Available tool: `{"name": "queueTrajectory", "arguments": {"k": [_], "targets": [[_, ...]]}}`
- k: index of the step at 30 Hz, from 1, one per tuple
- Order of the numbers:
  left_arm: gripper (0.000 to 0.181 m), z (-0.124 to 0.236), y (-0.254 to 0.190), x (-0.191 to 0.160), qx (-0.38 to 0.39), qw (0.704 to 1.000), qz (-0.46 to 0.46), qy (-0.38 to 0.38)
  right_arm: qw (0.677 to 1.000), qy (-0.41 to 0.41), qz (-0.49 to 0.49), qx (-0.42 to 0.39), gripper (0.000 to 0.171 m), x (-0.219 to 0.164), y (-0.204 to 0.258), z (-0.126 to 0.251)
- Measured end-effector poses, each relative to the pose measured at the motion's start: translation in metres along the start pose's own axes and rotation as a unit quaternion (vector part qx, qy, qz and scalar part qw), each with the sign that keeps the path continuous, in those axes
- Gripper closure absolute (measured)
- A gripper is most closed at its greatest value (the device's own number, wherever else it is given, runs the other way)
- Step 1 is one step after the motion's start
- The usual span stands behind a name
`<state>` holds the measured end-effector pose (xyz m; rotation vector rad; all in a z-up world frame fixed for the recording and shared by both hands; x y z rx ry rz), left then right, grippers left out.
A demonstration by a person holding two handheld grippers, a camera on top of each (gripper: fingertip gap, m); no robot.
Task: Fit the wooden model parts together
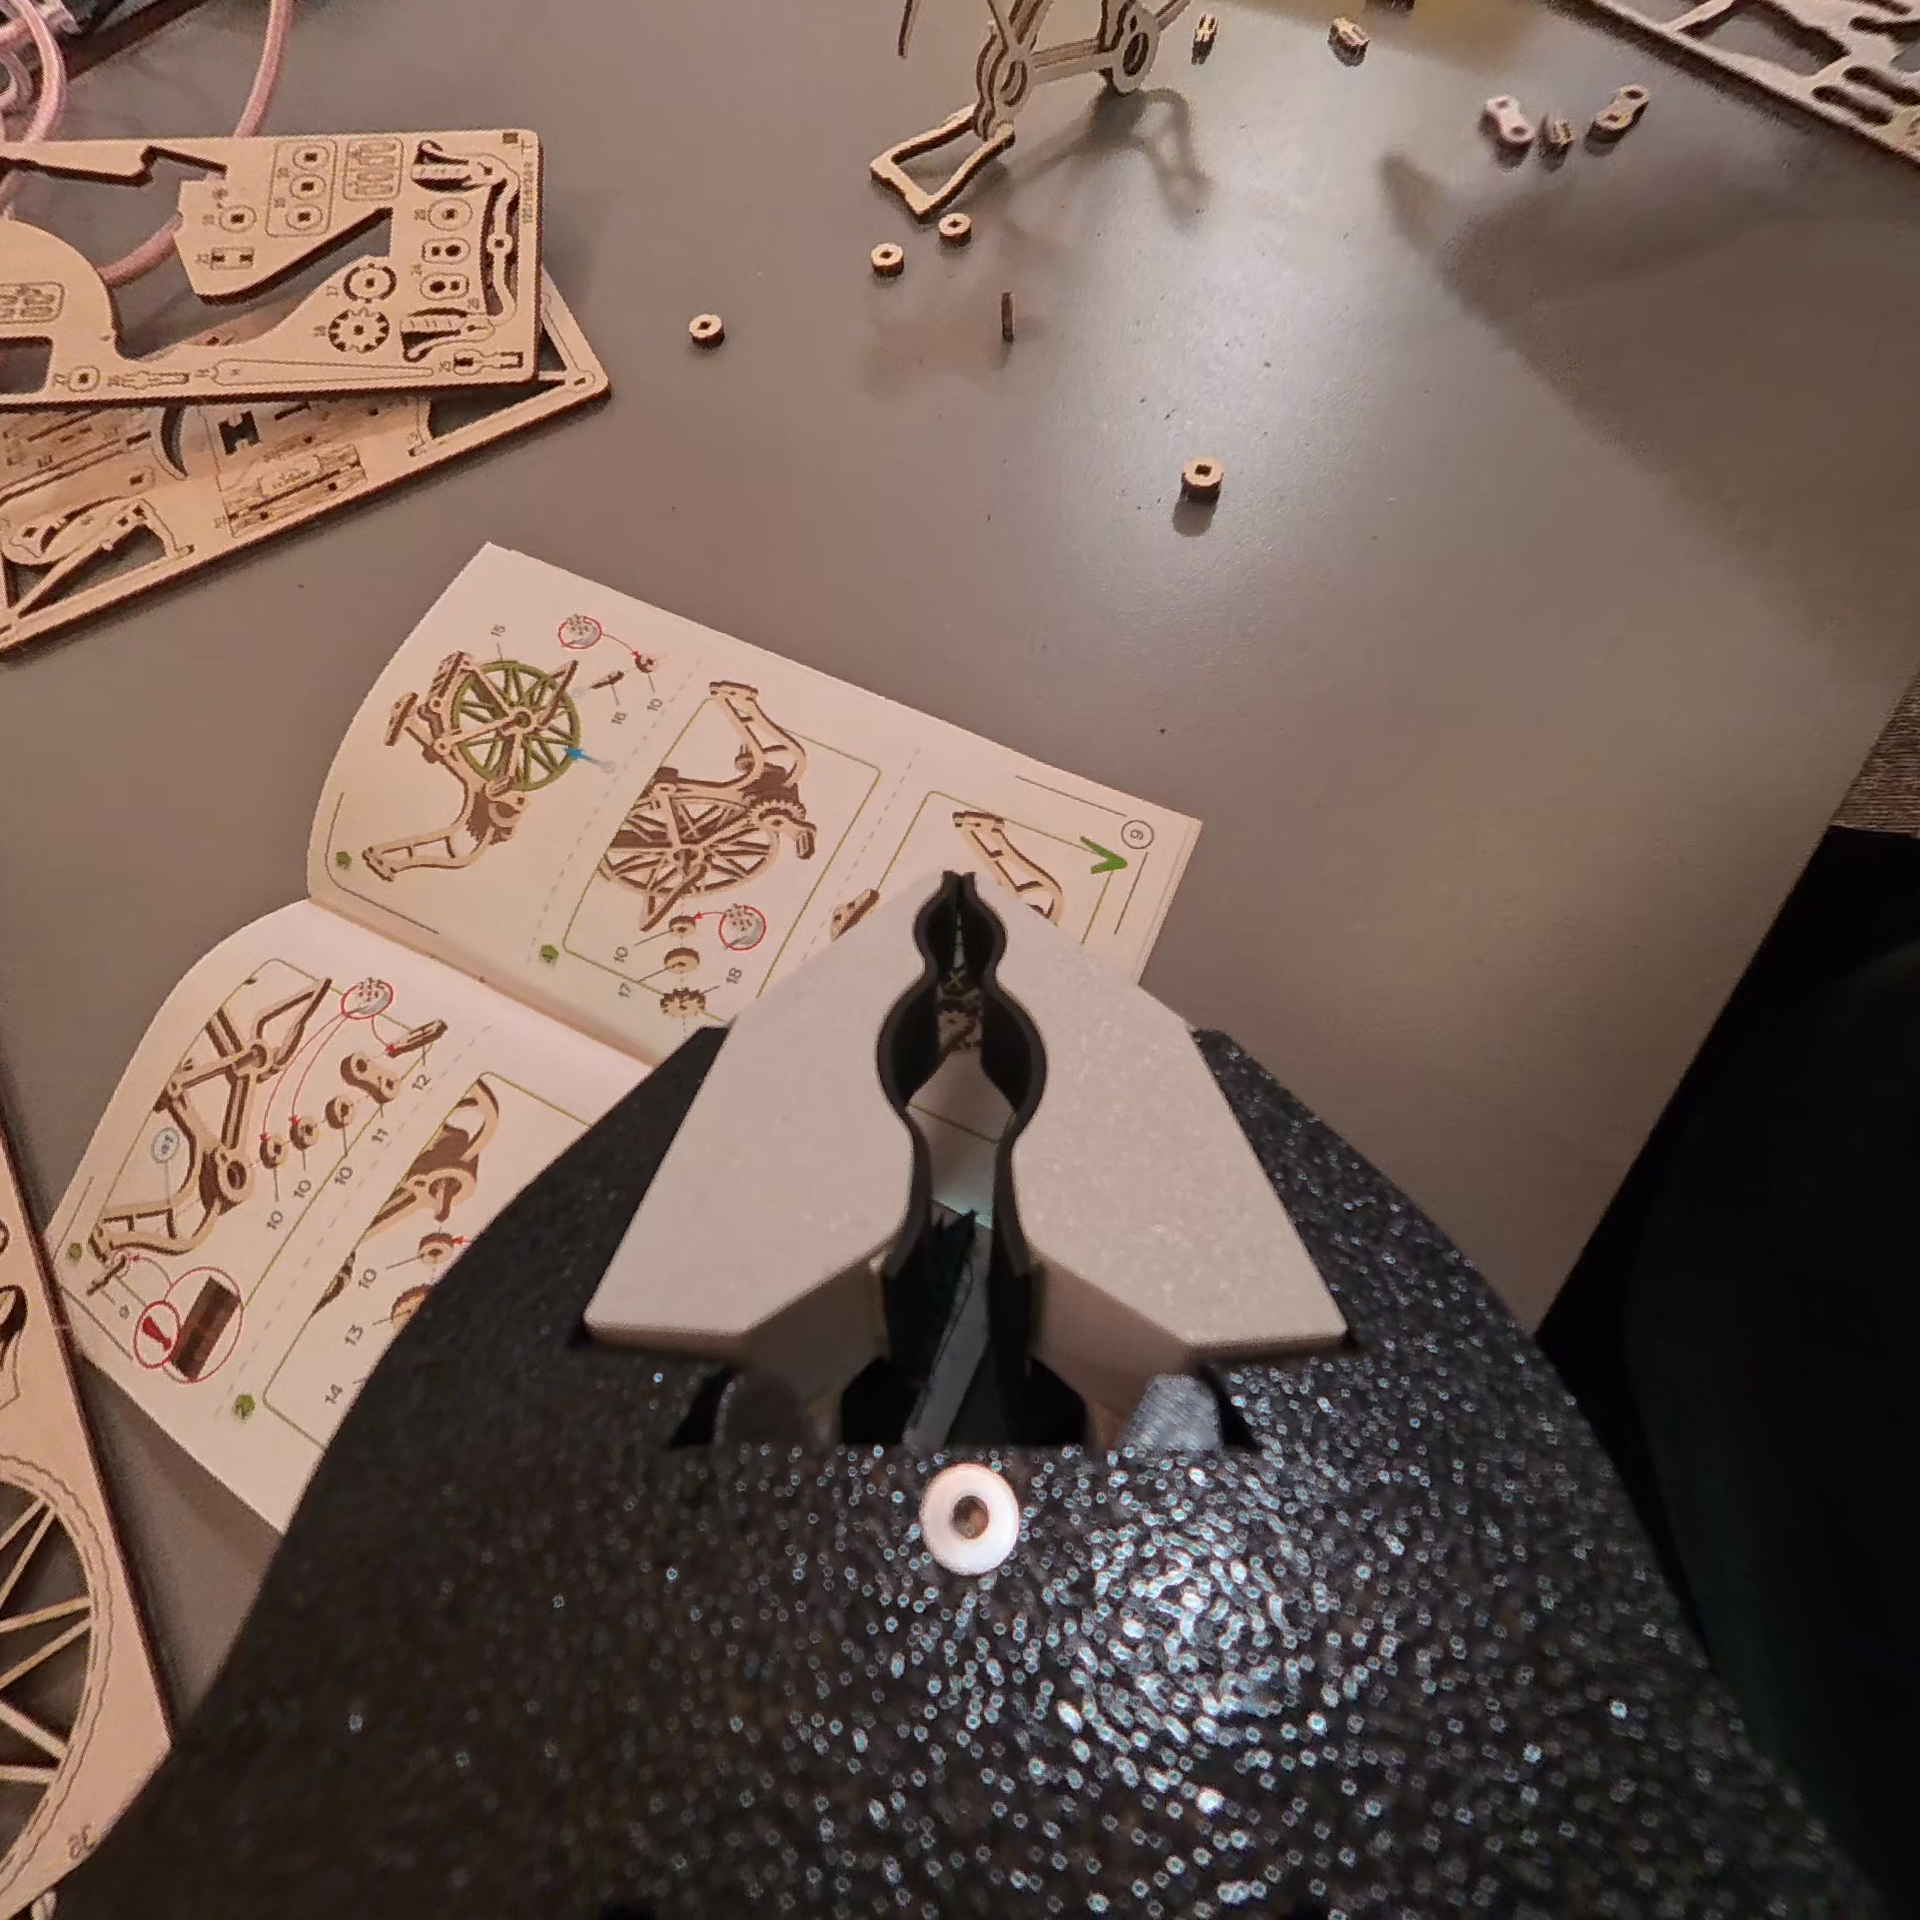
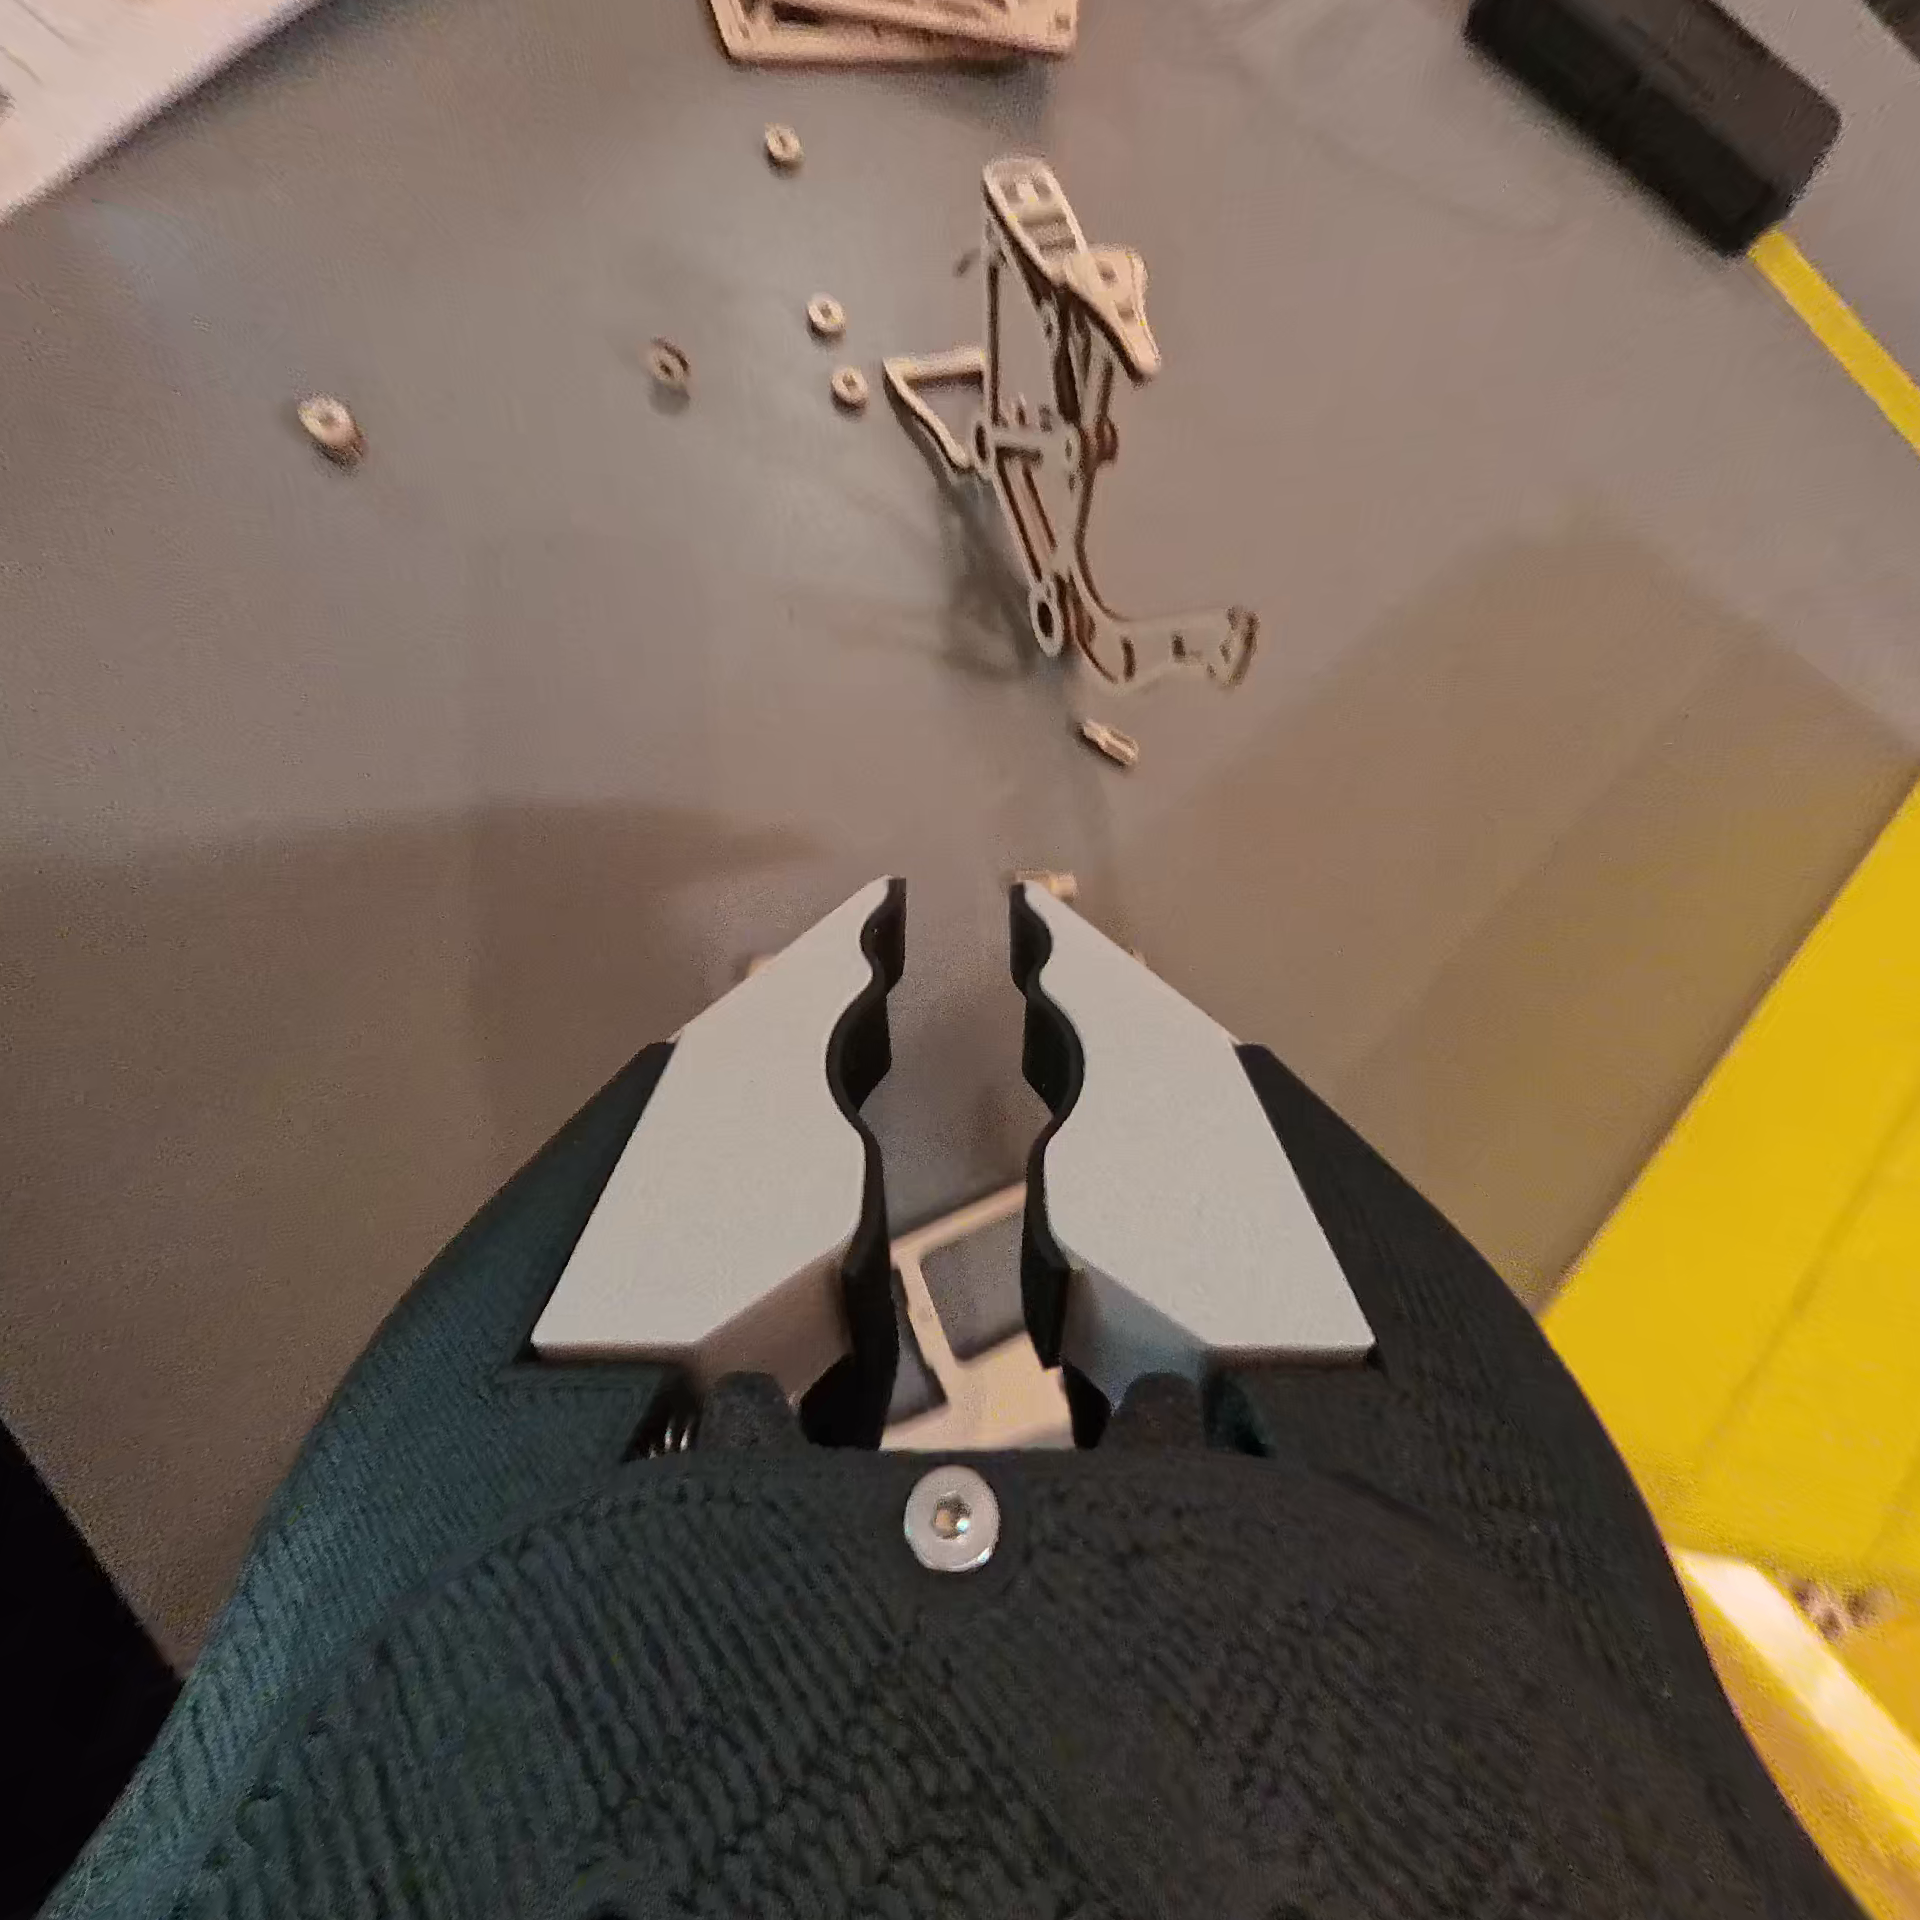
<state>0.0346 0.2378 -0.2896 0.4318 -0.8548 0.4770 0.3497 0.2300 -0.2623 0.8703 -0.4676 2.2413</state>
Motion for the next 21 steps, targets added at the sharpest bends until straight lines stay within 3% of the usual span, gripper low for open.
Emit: {"name": "queueTrajectory", "arguments": {"k": [6, 12, 21], "targets": [[0.181, 0.000, 0.000, 0.000, 0.001, 1.000, -0.001, 0.000, 0.997, -0.037, 0.049, 0.056, 0.153, 0.048, 0.023, -0.046], [0.181, 0.000, 0.000, 0.000, 0.000, 1.000, 0.000, 0.000, 0.994, -0.020, 0.061, 0.091, 0.154, 0.073, 0.040, -0.093], [0.181, 0.000, 0.000, 0.000, 0.000, 1.000, 0.000, 0.000, 0.993, -0.017, 0.079, 0.088, 0.156, 0.085, 0.044, -0.110]]}}
Point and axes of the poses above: each gripper's, where its closed fingertips meet, z back along the fingers, x out of its top, y = z × x across the jaws, the point moved 4 cm from there along z, back along the fingers, and after that the axes turned 9 degrees about x, right-handed, at the moved point
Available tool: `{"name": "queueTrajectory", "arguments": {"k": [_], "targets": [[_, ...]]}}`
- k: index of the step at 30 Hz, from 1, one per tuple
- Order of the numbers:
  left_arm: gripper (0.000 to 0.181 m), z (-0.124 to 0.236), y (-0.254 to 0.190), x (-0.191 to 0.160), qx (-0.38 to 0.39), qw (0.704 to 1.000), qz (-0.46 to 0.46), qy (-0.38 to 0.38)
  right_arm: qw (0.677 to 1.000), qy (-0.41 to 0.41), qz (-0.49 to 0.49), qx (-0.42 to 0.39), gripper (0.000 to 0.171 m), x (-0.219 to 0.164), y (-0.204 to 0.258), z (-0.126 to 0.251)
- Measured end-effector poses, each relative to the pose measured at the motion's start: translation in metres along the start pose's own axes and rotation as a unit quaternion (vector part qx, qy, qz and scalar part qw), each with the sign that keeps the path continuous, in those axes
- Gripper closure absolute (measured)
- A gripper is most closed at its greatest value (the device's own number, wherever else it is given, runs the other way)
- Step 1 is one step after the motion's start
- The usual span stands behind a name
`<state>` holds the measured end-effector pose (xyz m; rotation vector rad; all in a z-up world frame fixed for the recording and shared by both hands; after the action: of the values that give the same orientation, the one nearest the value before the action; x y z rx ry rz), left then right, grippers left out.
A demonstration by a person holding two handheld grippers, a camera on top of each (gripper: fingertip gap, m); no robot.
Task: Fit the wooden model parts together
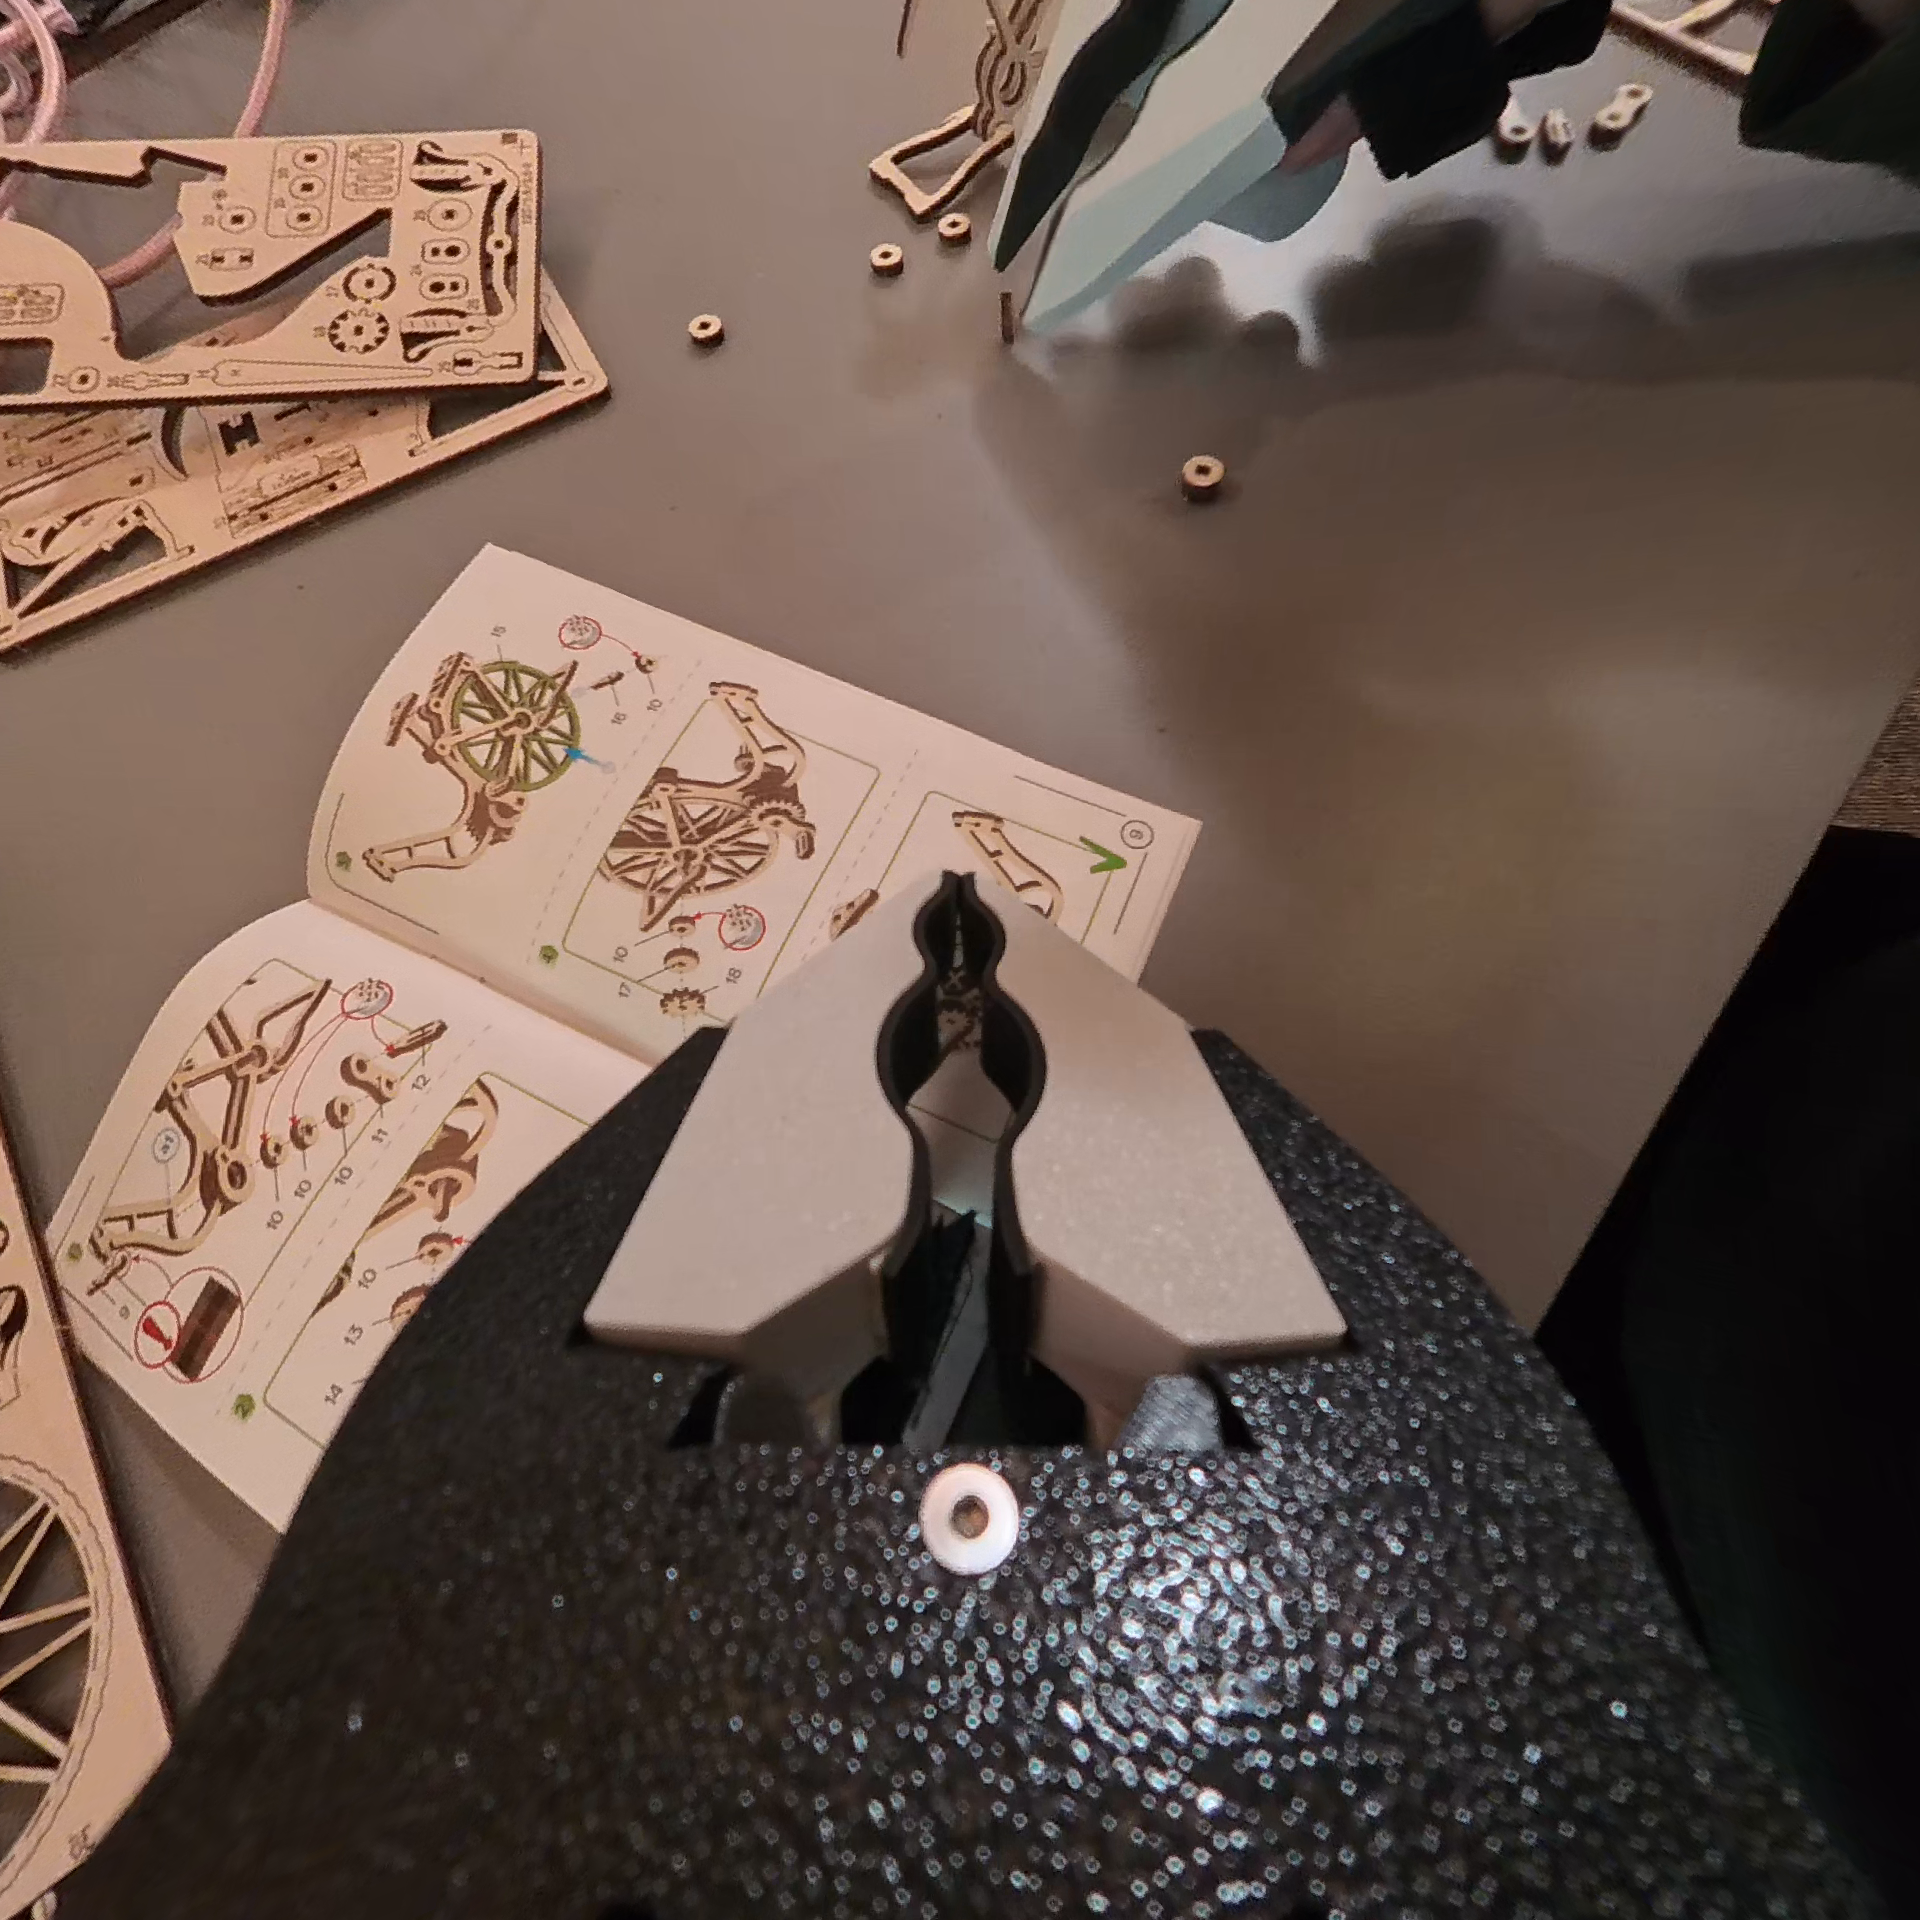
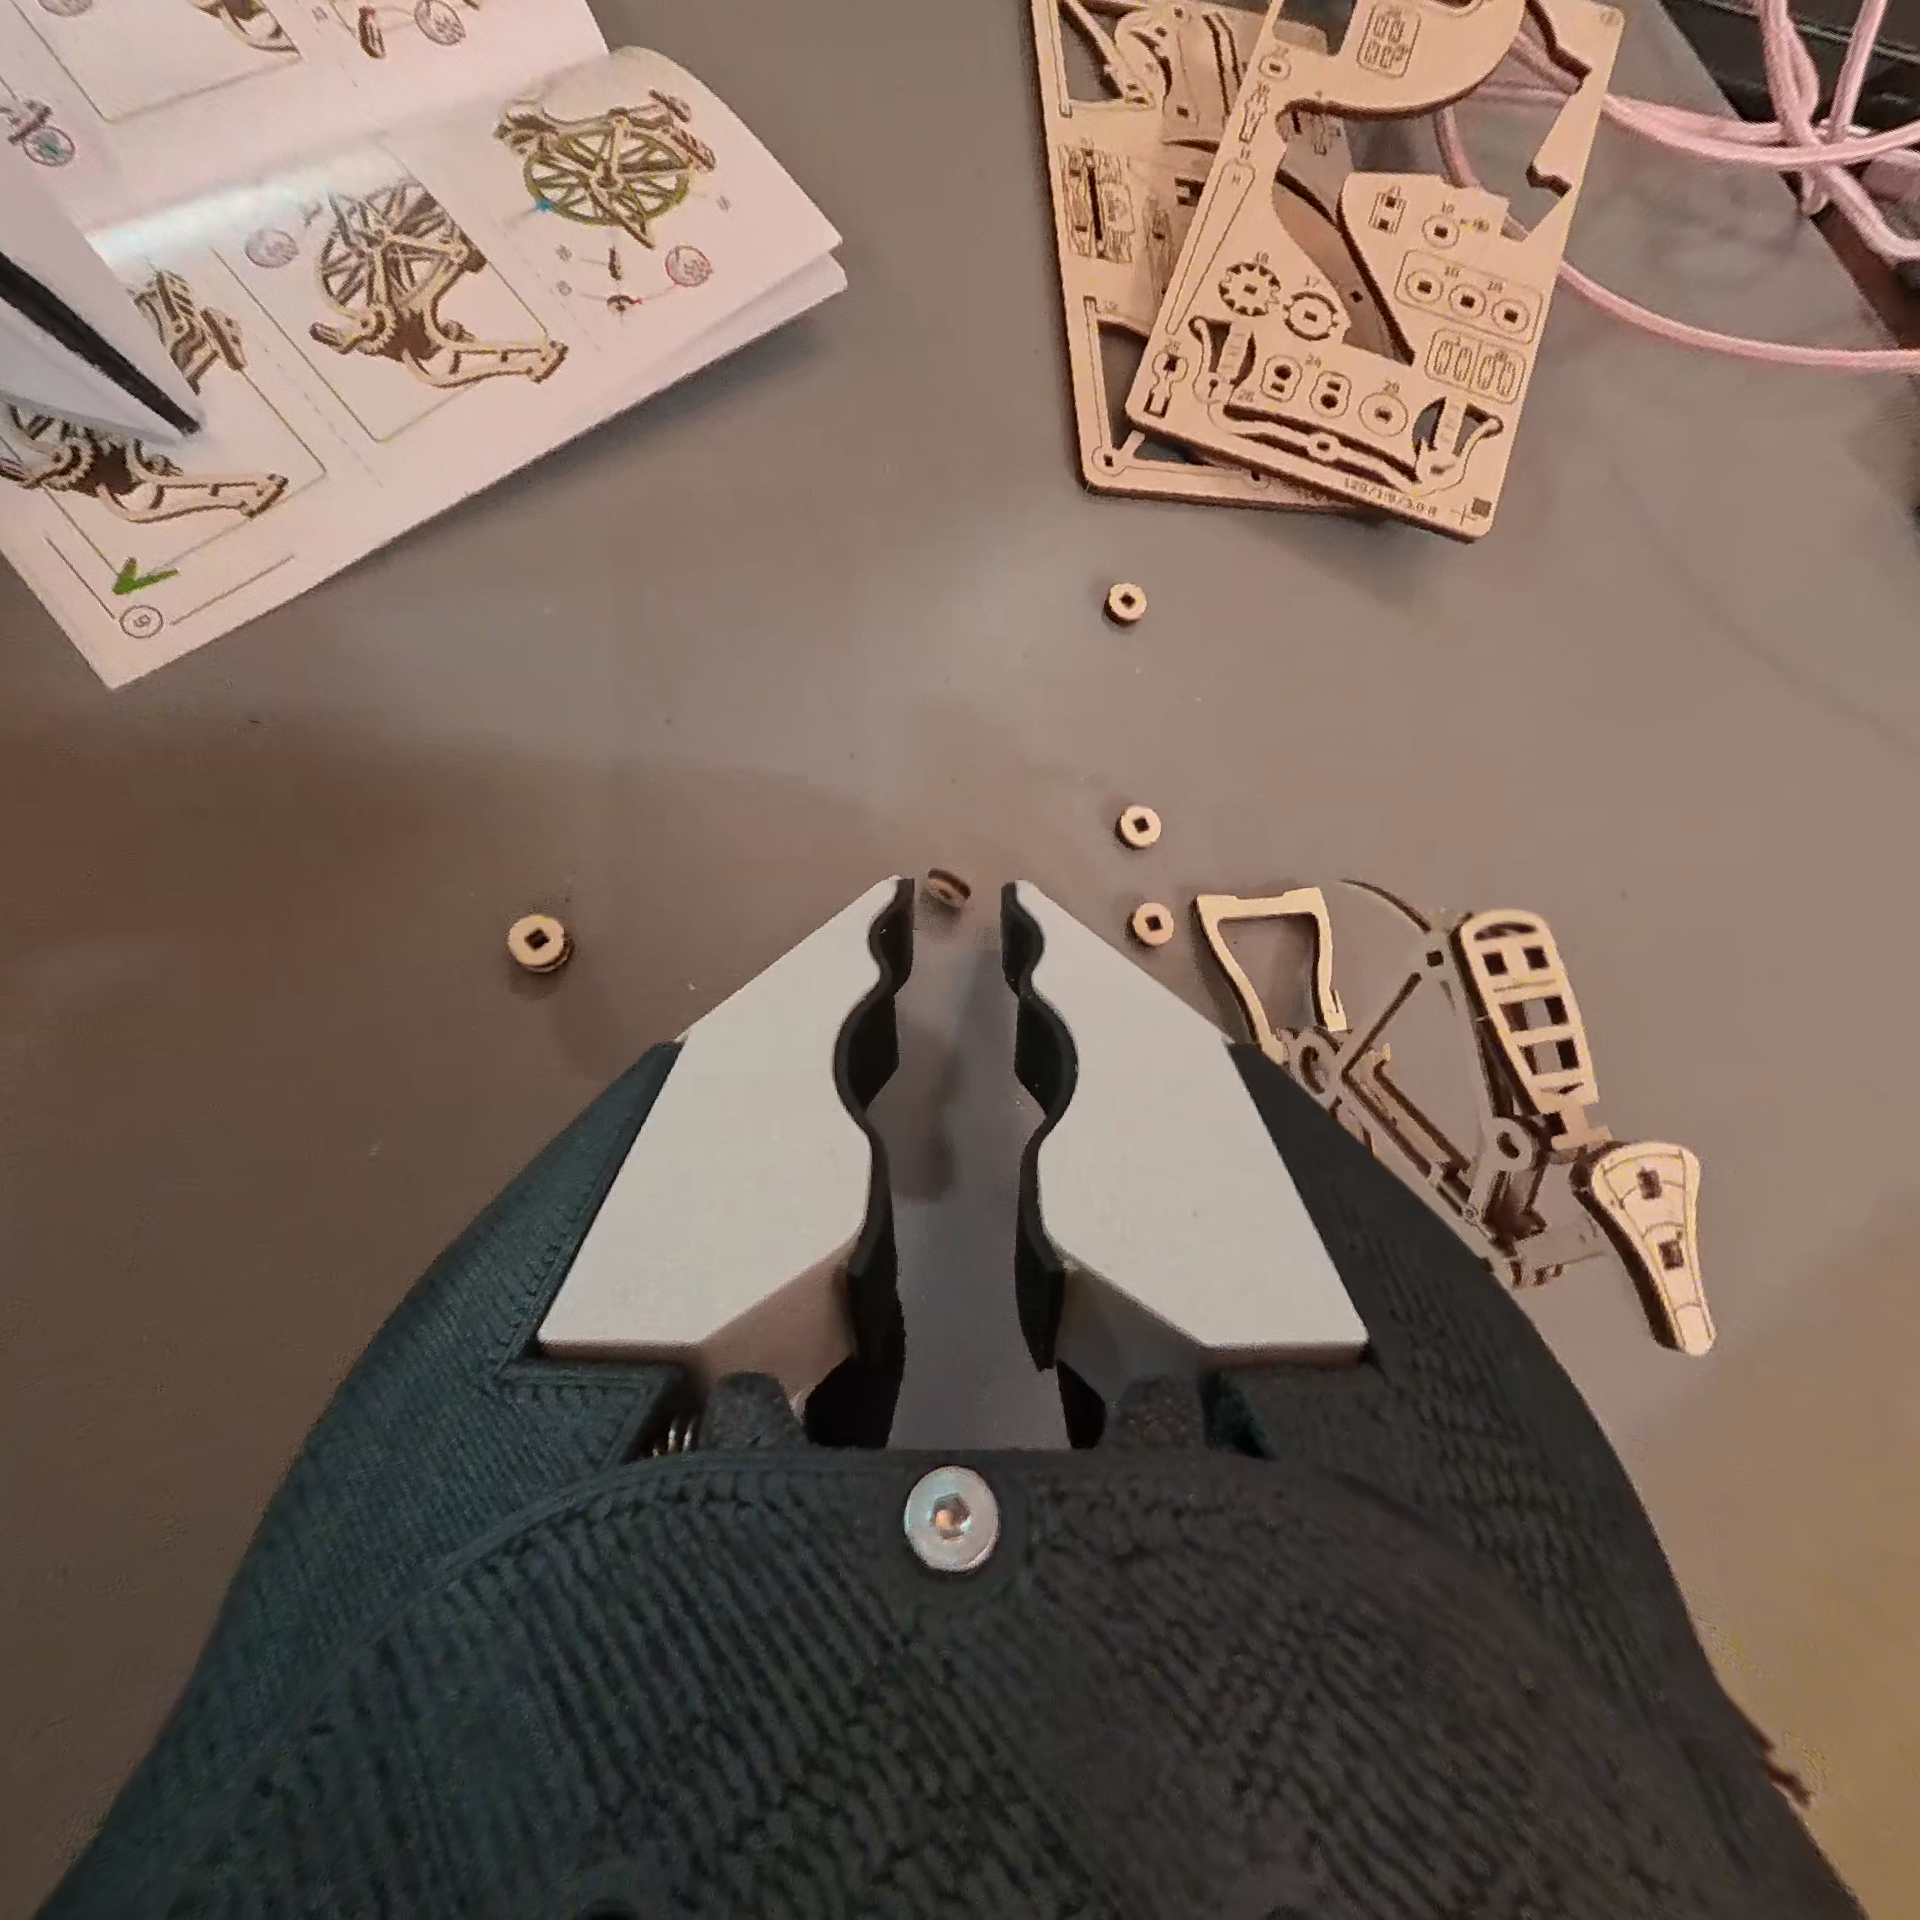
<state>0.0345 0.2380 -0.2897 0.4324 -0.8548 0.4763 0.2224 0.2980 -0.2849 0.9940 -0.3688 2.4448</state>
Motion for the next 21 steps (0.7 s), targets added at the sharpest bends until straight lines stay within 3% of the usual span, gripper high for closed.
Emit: {"name": "queueTrajectory", "arguments": {"k": [13, 17, 21], "targets": [[0.181, 0.000, 0.000, 0.000, 0.001, 1.000, -0.002, -0.001, 1.000, 0.007, 0.028, 0.008, 0.170, -0.004, 0.004, 0.003], [0.181, 0.000, 0.000, 0.000, 0.001, 1.000, -0.001, 0.000, 1.000, 0.004, -0.006, 0.024, 0.170, -0.009, 0.009, 0.012], [0.181, 0.000, 0.000, 0.000, 0.000, 1.000, 0.000, 0.000, 0.992, 0.004, -0.079, 0.094, 0.171, -0.016, 0.027, 0.030]]}}
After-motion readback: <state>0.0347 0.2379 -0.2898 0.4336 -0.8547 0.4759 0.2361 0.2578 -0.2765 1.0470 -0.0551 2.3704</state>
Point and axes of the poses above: each gripper's, where its closed fingertips meet, z back along the fingers, x out of its top, y = z × x across the jaws, the point moved 4 cm from there along z, back along the fingers, and after that the axes turned 9 degrees about x, right-handed, at the moved point
